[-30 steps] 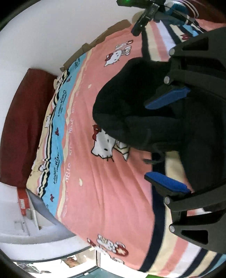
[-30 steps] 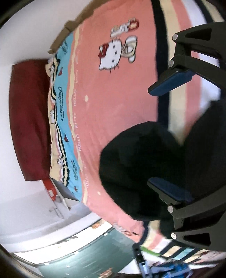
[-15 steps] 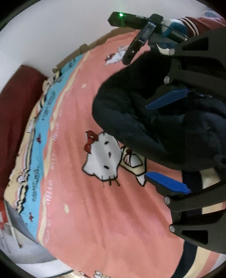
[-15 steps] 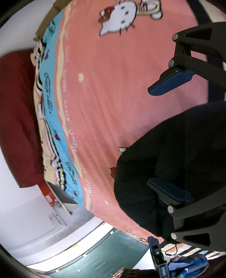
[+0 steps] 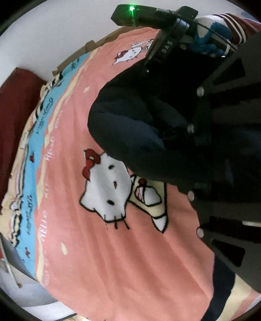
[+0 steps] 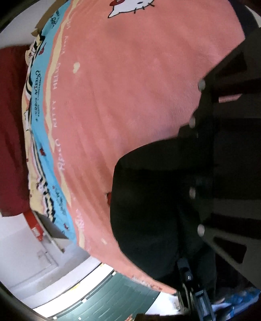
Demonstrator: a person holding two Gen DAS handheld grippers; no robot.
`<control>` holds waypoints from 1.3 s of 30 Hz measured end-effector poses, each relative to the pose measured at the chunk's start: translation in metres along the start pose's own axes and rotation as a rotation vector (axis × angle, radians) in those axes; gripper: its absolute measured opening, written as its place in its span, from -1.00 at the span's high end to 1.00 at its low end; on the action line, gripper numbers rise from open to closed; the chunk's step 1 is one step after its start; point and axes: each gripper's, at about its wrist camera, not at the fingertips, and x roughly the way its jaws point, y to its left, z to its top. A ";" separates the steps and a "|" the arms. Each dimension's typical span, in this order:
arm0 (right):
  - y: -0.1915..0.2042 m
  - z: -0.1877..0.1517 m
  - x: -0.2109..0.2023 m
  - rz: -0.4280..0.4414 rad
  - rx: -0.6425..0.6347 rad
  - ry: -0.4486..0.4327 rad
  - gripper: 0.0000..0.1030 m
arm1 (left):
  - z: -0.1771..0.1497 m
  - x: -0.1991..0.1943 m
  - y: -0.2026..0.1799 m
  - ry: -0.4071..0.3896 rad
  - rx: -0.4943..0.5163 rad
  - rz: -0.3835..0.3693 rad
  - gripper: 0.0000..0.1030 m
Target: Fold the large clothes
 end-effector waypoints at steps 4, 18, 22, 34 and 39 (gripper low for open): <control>0.020 -0.015 -0.037 0.011 -0.058 -0.055 0.79 | -0.017 -0.033 -0.008 -0.071 0.026 -0.015 0.78; 0.055 -0.154 -0.196 0.119 -0.292 -0.224 0.84 | -0.160 -0.148 -0.014 -0.258 0.247 -0.078 0.83; 0.061 -0.205 -0.202 0.116 -0.279 -0.212 0.83 | -0.196 -0.153 -0.010 -0.258 0.261 -0.071 0.86; 0.075 -0.260 -0.231 0.142 -0.296 -0.225 0.83 | -0.256 -0.189 0.003 -0.323 0.268 -0.120 0.91; 0.083 -0.265 -0.249 0.163 -0.318 -0.249 0.84 | -0.268 -0.209 0.008 -0.360 0.246 -0.157 0.92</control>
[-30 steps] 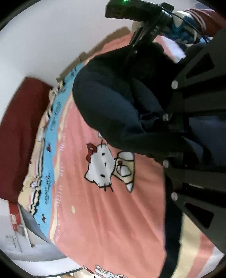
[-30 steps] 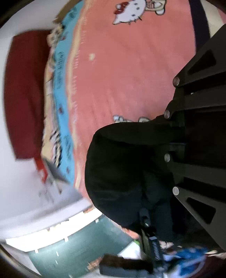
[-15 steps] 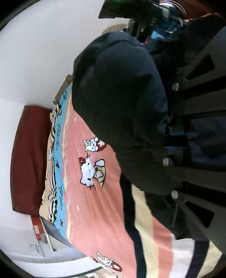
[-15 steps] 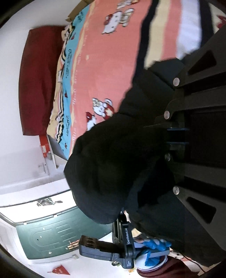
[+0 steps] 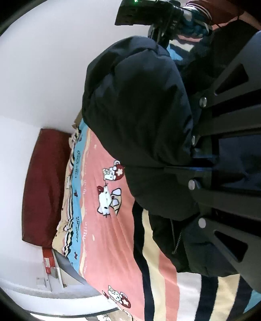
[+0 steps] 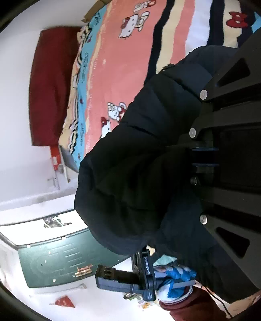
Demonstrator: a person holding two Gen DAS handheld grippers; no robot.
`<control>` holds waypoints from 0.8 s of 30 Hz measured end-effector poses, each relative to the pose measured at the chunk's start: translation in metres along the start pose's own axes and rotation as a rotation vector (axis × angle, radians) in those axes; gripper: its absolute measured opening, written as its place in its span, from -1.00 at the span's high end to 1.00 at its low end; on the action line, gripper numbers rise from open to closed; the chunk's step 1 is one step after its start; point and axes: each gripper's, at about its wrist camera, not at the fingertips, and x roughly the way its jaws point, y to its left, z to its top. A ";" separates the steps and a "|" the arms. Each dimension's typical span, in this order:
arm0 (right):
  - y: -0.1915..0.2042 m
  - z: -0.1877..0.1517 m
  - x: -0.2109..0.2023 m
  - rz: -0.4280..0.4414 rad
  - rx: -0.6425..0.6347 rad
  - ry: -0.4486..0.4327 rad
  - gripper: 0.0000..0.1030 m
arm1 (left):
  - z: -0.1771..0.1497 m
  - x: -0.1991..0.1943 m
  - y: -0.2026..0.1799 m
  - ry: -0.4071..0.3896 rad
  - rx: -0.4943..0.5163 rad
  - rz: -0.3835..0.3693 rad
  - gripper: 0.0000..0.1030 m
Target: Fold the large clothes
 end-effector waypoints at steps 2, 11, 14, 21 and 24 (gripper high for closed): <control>0.006 0.001 -0.006 0.005 -0.012 -0.010 0.84 | -0.002 -0.010 -0.001 -0.017 0.001 -0.007 0.92; 0.016 -0.039 0.022 -0.011 -0.070 0.080 0.83 | -0.034 0.011 0.008 0.027 -0.030 -0.011 0.93; 0.008 -0.048 0.040 -0.006 -0.039 0.095 0.83 | -0.037 0.022 0.010 0.029 -0.027 -0.001 0.93; -0.012 -0.054 0.059 -0.010 0.003 0.136 0.82 | -0.050 0.039 0.004 0.065 0.009 0.044 0.94; -0.015 -0.053 0.062 -0.015 0.018 0.154 0.83 | -0.050 0.038 0.003 0.075 0.000 0.049 0.94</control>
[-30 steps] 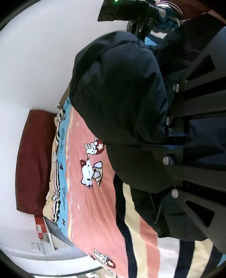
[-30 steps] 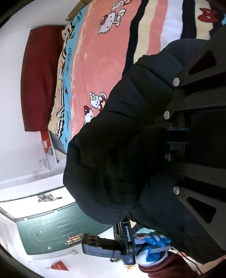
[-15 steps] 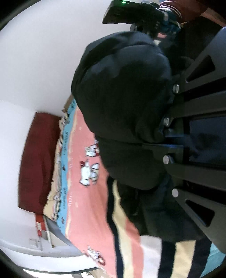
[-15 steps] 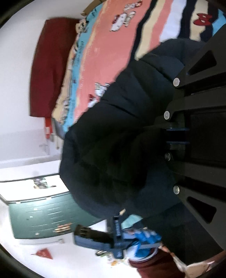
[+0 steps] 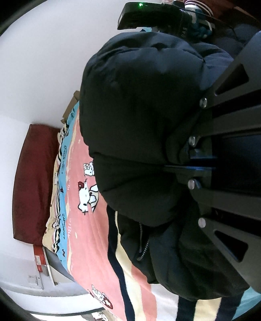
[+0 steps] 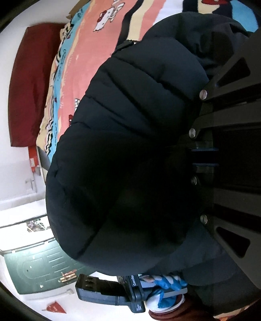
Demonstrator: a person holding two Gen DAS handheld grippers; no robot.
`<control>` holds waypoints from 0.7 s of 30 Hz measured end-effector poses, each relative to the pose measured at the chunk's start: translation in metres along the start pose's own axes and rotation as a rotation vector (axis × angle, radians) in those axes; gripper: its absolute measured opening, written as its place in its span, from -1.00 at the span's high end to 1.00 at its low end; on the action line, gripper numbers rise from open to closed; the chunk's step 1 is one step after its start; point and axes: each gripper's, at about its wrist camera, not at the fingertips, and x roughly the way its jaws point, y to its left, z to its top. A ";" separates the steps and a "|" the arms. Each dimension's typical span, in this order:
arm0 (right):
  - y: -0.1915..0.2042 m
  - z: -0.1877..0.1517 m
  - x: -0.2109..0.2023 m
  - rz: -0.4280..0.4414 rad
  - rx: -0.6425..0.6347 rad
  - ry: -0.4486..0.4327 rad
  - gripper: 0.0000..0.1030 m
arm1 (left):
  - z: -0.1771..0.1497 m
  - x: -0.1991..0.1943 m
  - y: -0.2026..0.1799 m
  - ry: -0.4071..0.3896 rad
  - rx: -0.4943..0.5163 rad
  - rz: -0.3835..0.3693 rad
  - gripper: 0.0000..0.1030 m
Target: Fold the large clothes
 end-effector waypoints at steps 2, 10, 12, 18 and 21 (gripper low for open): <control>0.002 0.003 -0.001 -0.005 0.012 0.010 0.83 | 0.000 -0.004 0.001 0.000 -0.026 -0.010 0.94; 0.011 0.008 -0.032 0.027 0.074 -0.025 0.81 | -0.005 -0.034 -0.002 -0.039 -0.060 -0.029 0.94; 0.012 0.006 -0.030 0.019 0.061 -0.015 0.81 | -0.010 -0.025 -0.002 -0.016 -0.049 -0.011 0.94; 0.002 0.001 -0.010 0.001 0.096 0.011 0.81 | -0.011 -0.012 -0.004 0.005 -0.046 0.007 0.95; 0.003 0.000 -0.018 -0.010 0.110 0.009 0.71 | -0.010 -0.014 -0.006 0.012 -0.044 0.017 0.95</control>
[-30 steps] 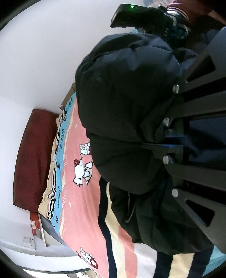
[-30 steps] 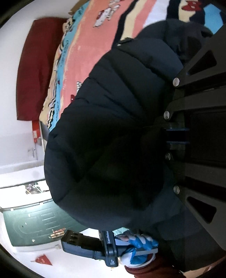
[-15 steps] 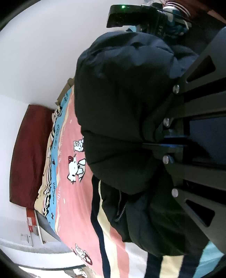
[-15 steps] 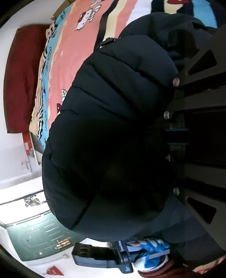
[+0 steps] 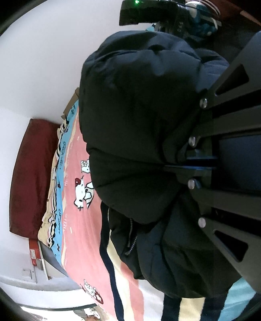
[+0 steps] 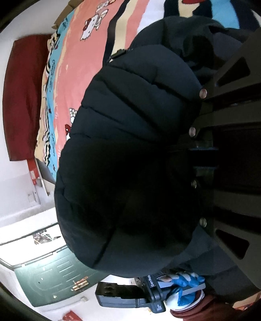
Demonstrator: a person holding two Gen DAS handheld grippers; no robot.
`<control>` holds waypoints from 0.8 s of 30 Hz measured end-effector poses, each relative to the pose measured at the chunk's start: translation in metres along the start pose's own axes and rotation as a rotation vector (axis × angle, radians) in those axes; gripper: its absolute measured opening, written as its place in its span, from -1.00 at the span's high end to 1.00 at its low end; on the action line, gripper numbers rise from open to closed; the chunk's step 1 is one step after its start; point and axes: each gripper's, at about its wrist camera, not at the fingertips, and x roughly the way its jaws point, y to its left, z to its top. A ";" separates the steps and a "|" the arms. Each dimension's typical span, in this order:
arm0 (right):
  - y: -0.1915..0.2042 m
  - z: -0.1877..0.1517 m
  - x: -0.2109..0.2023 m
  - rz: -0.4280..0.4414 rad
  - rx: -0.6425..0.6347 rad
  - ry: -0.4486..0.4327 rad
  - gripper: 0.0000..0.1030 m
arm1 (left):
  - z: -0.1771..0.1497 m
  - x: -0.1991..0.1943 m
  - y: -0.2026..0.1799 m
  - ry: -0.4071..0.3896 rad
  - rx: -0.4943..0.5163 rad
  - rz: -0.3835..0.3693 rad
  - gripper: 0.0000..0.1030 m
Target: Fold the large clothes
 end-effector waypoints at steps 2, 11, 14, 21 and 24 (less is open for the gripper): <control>0.003 -0.003 -0.007 0.000 0.013 -0.004 0.64 | 0.001 -0.001 0.000 0.002 -0.011 0.002 0.95; 0.002 -0.007 -0.048 -0.014 0.013 -0.014 0.04 | 0.003 -0.006 0.001 -0.011 -0.026 -0.003 0.94; 0.001 -0.009 -0.060 0.005 0.017 -0.017 0.03 | 0.002 -0.007 0.002 -0.016 -0.031 -0.012 0.94; -0.008 0.000 -0.091 0.046 0.074 -0.112 -0.14 | 0.000 -0.013 0.006 -0.021 -0.024 -0.034 0.94; -0.019 0.015 -0.082 0.014 0.100 -0.130 -0.15 | -0.001 -0.013 0.006 -0.023 -0.018 -0.034 0.93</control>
